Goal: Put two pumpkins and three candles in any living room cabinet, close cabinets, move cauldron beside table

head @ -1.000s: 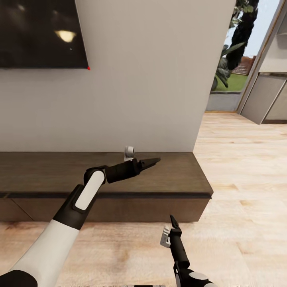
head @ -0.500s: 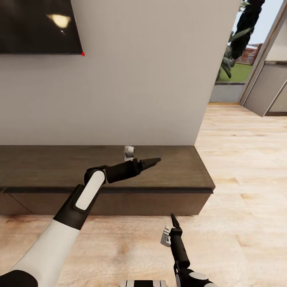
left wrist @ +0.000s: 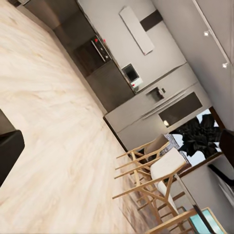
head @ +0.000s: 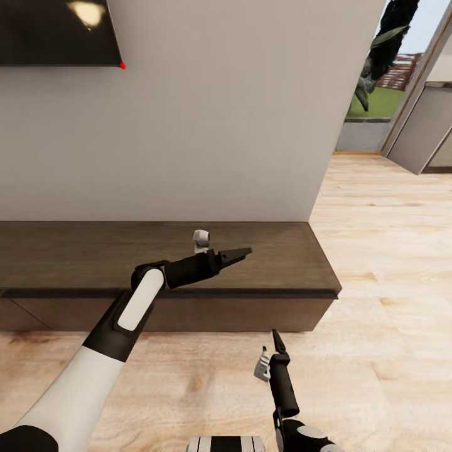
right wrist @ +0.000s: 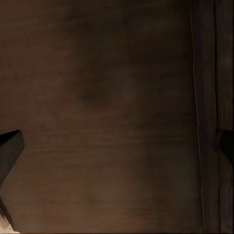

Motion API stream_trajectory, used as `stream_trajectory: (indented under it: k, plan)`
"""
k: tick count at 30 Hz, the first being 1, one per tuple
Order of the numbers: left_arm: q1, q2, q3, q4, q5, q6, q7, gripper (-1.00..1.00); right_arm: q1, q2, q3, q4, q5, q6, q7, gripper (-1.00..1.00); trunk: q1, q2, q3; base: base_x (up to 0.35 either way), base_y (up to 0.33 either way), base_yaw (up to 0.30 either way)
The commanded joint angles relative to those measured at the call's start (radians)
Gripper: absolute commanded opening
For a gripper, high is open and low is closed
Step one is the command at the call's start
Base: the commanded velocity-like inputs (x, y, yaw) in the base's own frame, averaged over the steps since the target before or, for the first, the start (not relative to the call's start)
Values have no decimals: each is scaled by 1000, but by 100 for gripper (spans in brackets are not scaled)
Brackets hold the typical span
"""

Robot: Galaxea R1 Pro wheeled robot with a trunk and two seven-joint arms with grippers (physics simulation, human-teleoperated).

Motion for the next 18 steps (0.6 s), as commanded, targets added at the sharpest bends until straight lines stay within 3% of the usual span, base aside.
stream_trajectory:
  k: [1,7,18]
  plan:
    - [1,0,0,0,0,-1,-2,100,0,0,0,-5,0,0,-12,100,0,0,0,0,0,0]
    - [3,0,0,1,0,-7,-6,100,0,0,-1,-12,-1,-1,-33,100,0,0,0,36,0,0]
    - [4,-2,-2,0,0,-7,-7,100,0,0,-1,-12,-1,0,-34,100,0,0,0,316,0,0]
